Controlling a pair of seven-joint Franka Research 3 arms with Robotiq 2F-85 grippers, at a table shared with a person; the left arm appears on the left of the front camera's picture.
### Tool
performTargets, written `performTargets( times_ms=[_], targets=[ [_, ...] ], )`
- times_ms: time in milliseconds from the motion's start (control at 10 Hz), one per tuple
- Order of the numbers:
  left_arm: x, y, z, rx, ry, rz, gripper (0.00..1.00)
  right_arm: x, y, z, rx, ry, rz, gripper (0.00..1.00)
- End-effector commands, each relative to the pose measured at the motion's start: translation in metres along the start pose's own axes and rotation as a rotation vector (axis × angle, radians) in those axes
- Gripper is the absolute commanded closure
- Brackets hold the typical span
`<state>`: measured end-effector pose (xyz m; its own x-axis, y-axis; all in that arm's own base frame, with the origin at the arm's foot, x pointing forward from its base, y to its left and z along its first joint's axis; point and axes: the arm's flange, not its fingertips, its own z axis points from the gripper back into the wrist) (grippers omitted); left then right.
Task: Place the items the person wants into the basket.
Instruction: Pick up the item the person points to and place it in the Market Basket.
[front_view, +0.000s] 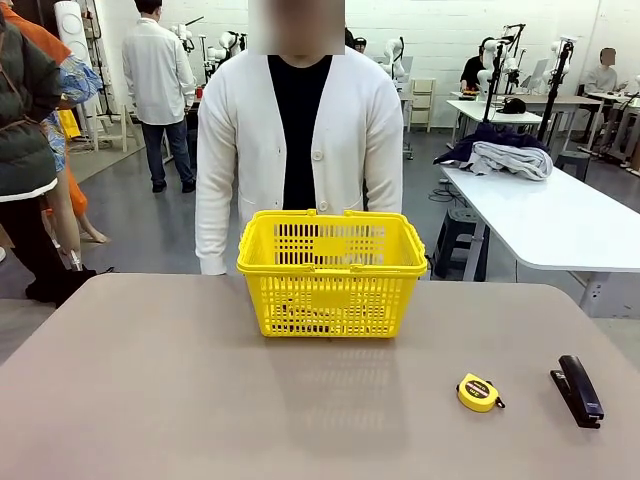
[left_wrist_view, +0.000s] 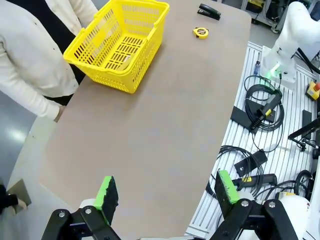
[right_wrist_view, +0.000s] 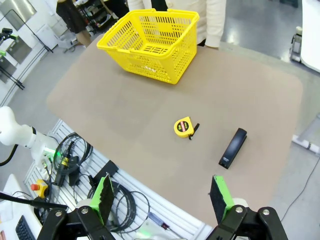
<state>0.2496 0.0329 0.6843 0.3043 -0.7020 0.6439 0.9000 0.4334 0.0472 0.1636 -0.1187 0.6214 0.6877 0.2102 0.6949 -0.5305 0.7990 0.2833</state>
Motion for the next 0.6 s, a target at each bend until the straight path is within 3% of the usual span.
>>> performTargets(
  times_ms=[0,500],
  targets=[
    [0.0025,-0.002,0.0035,-0.006,0.008,-0.005,0.0,0.0002,0.0001,-0.0014,0.019,-0.003,0.013,0.0],
    [0.0025,-0.002,0.0035,-0.006,0.008,-0.005,0.0,0.0002,0.0001,-0.0014,0.019,-0.003,0.013,0.0]
  ],
)
